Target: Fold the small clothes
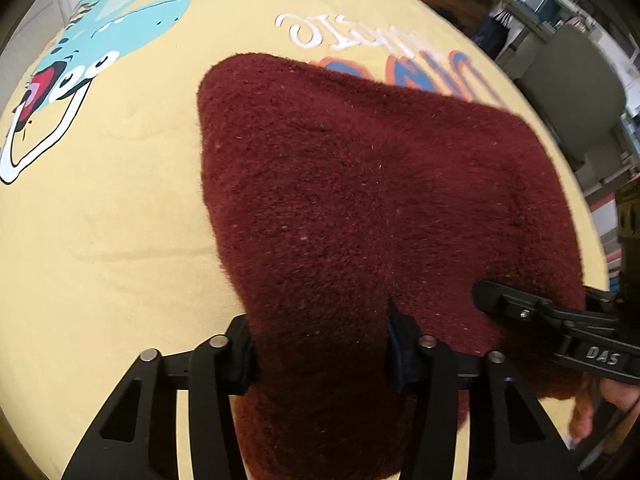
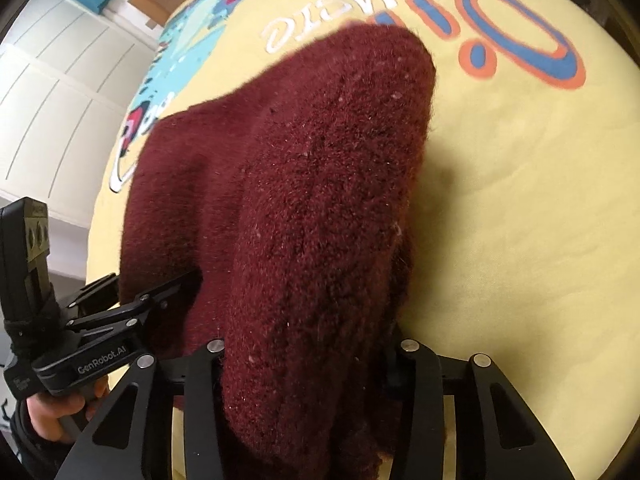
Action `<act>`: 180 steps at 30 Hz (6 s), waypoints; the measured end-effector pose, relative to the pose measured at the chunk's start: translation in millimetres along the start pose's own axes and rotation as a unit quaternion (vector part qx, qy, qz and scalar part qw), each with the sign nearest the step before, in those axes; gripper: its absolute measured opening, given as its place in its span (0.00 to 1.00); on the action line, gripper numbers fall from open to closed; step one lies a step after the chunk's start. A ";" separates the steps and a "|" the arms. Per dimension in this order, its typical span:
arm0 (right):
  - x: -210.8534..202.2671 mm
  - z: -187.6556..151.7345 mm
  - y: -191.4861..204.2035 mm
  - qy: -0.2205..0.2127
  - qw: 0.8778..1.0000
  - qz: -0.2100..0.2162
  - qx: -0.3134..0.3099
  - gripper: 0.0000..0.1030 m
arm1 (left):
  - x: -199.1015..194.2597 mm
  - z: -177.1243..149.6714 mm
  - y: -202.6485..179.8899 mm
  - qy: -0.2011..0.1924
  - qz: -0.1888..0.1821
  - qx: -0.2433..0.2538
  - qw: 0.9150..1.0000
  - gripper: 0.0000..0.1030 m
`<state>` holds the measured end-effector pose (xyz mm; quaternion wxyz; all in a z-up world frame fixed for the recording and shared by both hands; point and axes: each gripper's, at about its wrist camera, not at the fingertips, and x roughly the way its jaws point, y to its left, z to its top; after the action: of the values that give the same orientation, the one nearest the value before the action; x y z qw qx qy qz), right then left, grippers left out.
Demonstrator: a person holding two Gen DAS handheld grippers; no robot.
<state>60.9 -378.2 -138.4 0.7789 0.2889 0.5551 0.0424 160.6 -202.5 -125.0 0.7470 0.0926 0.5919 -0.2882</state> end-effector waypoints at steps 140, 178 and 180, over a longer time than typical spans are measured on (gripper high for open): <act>-185.2 -185.9 124.4 -0.206 0.949 -0.209 -0.117 0.99 | -236.4 -230.7 108.7 -0.160 0.159 -0.092 0.970 0.99; -173.9 -185.1 121.5 -0.185 0.952 -0.209 -0.125 0.99 | -234.6 -230.5 105.2 -0.153 0.151 -0.091 0.972 0.99; -173.8 -185.1 121.5 -0.184 0.952 -0.209 -0.124 0.99 | -235.1 -230.4 105.4 -0.154 0.150 -0.091 0.972 0.99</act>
<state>-138.9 -270.0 27.9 0.8888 0.0702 0.4402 -0.1064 -5.2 69.5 9.1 0.8693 0.0665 0.4727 -0.1285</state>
